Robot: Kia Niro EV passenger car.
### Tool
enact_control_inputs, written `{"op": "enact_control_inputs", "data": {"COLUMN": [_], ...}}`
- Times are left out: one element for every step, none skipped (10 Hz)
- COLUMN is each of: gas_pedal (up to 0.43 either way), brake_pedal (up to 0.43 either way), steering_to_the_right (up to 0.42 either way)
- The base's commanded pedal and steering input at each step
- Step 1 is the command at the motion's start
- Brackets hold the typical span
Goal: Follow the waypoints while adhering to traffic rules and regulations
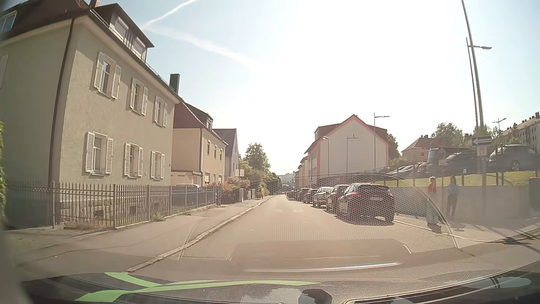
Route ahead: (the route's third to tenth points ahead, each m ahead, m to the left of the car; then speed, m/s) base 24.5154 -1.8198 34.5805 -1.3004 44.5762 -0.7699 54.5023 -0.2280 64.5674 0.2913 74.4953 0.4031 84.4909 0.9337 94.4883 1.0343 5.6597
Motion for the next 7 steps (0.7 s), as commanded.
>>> {"op": "enact_control_inputs", "data": {"gas_pedal": [0.130,0.130,0.130,0.130,0.130,0.130,0.130], "brake_pedal": [0.000,0.000,0.000,0.000,0.000,0.000,0.000], "steering_to_the_right": [-0.017,-0.018,-0.018,-0.019,-0.019,-0.019,-0.019]}}
